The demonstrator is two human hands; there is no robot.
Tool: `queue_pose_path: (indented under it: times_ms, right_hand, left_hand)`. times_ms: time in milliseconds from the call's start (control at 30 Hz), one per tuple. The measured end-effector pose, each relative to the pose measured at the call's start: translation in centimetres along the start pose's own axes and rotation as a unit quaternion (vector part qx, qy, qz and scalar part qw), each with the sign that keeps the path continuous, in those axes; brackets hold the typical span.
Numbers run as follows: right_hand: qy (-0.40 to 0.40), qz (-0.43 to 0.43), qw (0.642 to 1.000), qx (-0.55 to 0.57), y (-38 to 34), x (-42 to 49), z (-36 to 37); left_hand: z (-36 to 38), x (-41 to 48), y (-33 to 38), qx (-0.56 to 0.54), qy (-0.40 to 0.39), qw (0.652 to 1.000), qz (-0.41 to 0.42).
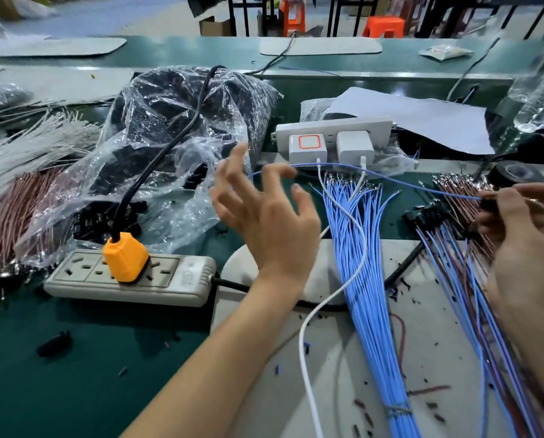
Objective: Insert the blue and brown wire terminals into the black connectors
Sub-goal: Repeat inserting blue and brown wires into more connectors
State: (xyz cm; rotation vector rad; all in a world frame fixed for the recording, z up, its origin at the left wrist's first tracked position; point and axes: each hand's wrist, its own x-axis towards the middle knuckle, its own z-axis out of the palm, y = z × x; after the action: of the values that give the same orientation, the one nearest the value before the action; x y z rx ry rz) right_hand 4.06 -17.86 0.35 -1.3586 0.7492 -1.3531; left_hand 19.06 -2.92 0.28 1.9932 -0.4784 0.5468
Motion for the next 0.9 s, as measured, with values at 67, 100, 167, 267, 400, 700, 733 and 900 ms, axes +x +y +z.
queue_pose_path:
  times_ms: [67,100,167,267,400,700,733,900]
  right_hand:
    - [-0.062,-0.107,0.990,-0.075,-0.8,-1.6,0.7]
    - [-0.101,-0.154,0.978,-0.102,-1.0,-2.5,1.0]
    - [-0.175,-0.230,0.946,-0.144,-1.1,-3.8,1.5]
    - [-0.232,-0.264,0.923,-0.157,-1.1,-4.4,1.6]
    - [-0.248,-0.253,0.927,-0.125,-0.9,-4.3,1.5]
    - [-0.283,-0.271,0.911,-0.126,-0.6,-4.2,1.6]
    - [-0.282,-0.275,0.909,-0.134,-0.6,-4.2,1.6]
    - [-0.277,-0.268,0.912,-0.140,-0.5,-4.2,1.5]
  left_hand:
    - [0.1,-0.8,0.7,-0.066,-0.020,0.983,0.169]
    - [0.2,-1.4,1.2,-0.129,-0.074,0.961,0.232]
    - [0.1,-2.8,2.0,-0.220,-0.200,0.911,0.287]
    - [0.3,-3.6,2.2,-0.258,-0.251,0.899,0.249]
    - [0.5,-3.5,1.8,-0.287,-0.274,0.900,0.181]
    - [1.2,-3.7,1.3,-0.330,-0.290,0.894,0.093]
    - [1.2,-3.8,1.3,-0.330,-0.293,0.893,0.091]
    - [1.3,-3.8,1.4,-0.338,-0.295,0.890,0.082]
